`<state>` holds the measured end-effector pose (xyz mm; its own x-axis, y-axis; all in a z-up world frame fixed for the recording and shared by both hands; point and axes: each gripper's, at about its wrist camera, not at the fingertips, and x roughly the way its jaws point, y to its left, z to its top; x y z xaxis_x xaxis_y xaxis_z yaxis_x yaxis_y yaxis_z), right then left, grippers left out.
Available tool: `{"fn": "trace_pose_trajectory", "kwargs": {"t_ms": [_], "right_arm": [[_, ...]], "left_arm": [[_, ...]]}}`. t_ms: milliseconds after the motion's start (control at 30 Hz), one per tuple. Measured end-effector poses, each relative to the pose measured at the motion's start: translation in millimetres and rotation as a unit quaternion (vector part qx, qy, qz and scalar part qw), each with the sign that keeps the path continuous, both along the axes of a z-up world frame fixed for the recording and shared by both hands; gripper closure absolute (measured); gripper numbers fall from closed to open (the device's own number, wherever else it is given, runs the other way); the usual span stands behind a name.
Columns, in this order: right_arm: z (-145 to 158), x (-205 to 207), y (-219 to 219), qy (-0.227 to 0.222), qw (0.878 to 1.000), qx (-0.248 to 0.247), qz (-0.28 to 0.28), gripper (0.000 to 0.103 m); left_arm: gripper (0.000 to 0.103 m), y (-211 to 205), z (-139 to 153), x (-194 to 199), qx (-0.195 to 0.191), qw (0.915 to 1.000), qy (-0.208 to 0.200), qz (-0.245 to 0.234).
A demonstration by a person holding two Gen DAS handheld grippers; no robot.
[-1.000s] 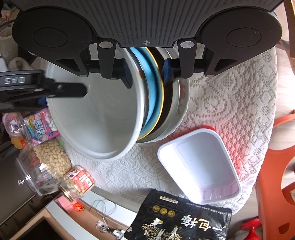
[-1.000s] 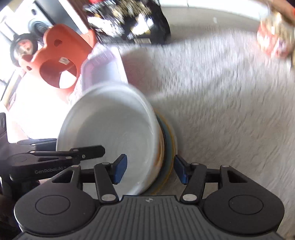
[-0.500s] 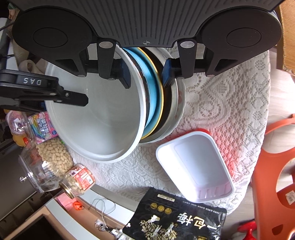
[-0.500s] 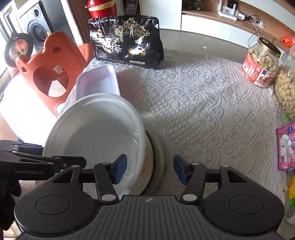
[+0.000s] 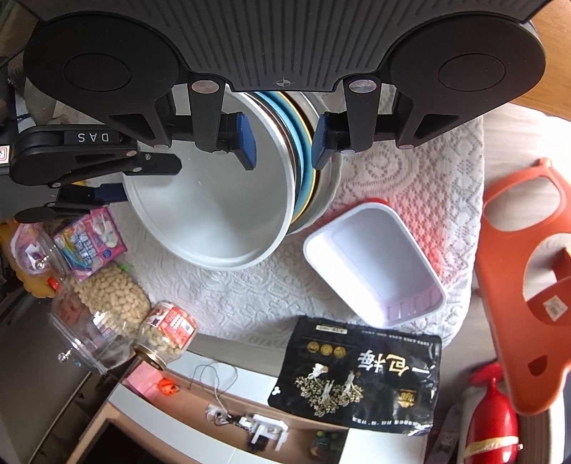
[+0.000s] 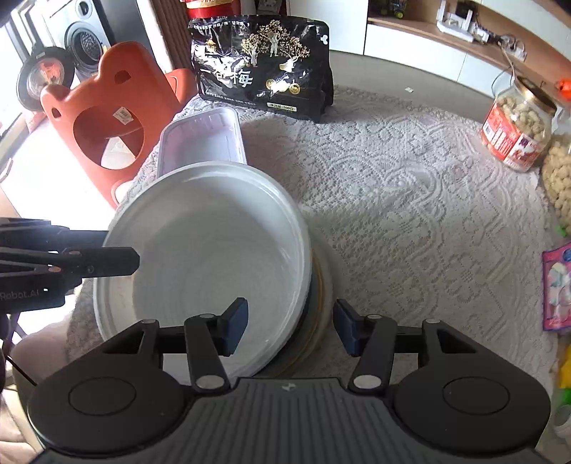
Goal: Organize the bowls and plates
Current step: 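Open both tools and move them toward the white rectangular tray, then grasp the white tray's rim with the left tool while the right tool grips its other rim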
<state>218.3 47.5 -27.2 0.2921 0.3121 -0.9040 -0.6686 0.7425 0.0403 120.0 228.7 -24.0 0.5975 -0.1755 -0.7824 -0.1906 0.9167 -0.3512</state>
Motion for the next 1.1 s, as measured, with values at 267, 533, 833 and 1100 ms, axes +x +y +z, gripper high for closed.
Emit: {"fn": "trace_pose_trajectory", "kwargs": {"t_ms": [267, 533, 833, 1100], "right_arm": [[82, 6, -8, -0.082, 0.991, 0.1, 0.036, 0.033], [73, 82, 83, 0.017, 0.997, 0.071, 0.01, 0.033], [-14, 126, 182, 0.114, 0.993, -0.04, 0.003, 0.034], [-68, 144, 224, 0.123, 0.982, -0.139, 0.042, 0.068]], "left_arm": [[0.068, 81, 26, 3, 0.005, 0.9864, -0.05, 0.156], [0.068, 136, -59, 82, -0.06, 0.9693, 0.07, 0.228], [0.068, 126, -72, 87, -0.023, 0.9757, 0.033, 0.215], [0.068, 111, -84, 102, -0.004, 0.983, 0.064, 0.172]]}}
